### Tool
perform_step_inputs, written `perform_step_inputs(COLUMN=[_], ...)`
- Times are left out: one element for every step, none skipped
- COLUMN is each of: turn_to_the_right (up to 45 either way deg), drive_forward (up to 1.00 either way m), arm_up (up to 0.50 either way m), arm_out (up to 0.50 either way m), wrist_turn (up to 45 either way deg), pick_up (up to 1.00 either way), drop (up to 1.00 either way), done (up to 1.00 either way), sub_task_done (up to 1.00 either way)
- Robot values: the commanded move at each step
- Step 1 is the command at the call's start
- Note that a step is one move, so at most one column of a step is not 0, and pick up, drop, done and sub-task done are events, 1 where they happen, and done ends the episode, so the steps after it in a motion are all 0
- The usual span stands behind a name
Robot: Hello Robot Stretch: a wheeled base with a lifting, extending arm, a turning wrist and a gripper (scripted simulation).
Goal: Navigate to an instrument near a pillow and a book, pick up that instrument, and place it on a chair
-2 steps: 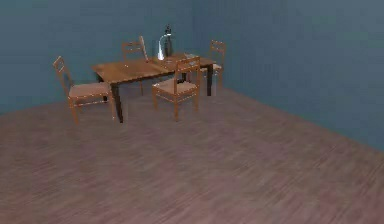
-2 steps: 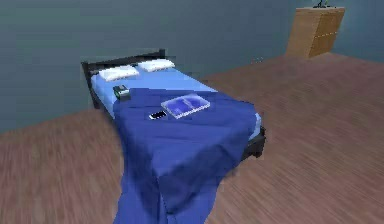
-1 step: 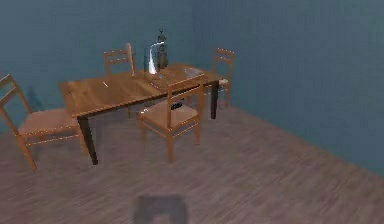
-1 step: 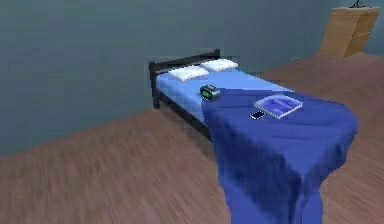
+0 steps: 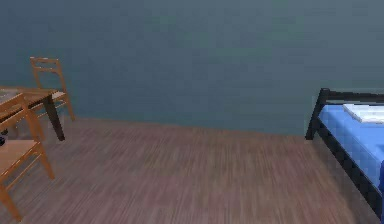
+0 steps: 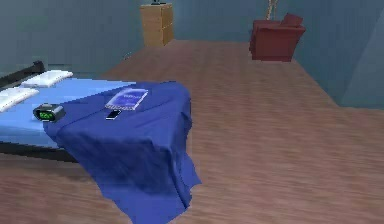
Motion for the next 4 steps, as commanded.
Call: perform_step_inputs(turn_to_the_right=[9.0,0.0,42.0,0.0], drive_forward=[0.0,0.65,0.0,0.5], arm_up=[0.0,0.0,0.0,0.0], arm_out=[0.0,0.0,0.0,0.0], wrist_turn=[0.0,0.0,0.0,0.0], pick_up=[0.0,0.0,0.0,0.0], drop=[0.0,0.0,0.0,0.0], done=[0.0,0.0,0.0,0.0], sub_task_done=[0.0,0.0,0.0,0.0])
